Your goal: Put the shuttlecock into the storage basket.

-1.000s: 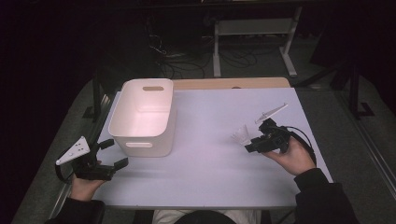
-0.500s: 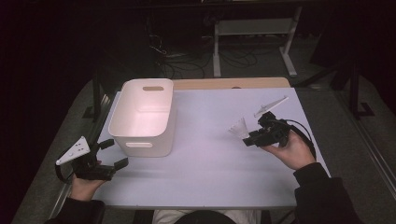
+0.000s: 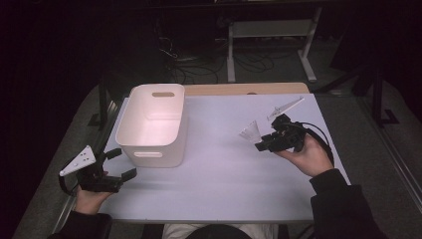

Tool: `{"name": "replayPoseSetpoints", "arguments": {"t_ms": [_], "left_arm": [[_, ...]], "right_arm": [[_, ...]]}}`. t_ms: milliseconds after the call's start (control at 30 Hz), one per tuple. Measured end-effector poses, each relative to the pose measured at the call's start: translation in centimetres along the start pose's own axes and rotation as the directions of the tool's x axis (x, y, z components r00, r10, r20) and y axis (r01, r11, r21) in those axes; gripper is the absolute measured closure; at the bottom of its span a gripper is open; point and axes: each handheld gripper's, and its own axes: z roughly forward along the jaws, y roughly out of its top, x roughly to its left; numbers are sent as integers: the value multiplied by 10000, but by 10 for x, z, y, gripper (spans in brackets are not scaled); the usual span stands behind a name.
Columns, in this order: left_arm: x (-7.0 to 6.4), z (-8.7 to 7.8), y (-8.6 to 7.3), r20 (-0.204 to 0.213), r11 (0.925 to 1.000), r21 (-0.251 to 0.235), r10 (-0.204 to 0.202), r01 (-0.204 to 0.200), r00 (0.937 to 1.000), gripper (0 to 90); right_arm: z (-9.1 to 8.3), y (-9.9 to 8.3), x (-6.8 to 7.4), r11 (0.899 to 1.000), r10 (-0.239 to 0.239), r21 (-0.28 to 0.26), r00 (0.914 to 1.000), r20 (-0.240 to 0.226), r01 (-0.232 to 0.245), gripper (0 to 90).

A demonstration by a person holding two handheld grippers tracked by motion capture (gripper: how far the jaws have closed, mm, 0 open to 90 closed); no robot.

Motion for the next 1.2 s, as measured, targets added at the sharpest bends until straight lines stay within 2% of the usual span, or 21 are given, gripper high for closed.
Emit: {"name": "replayPoseSetpoints", "arguments": {"t_ms": [533, 1200], "left_arm": [[0, 0, 0, -7, 10000, -23, -7, 7, 10000, 0], [0, 0, 0, 12, 10000, -36, -1, 1, 10000, 0]], "right_arm": [[-13, 27, 6, 9985, -336, -436, 9994, -6, 335, 640], [-19, 58, 12, 9946, -699, -776, 9975, -82, 691, 640]]}}
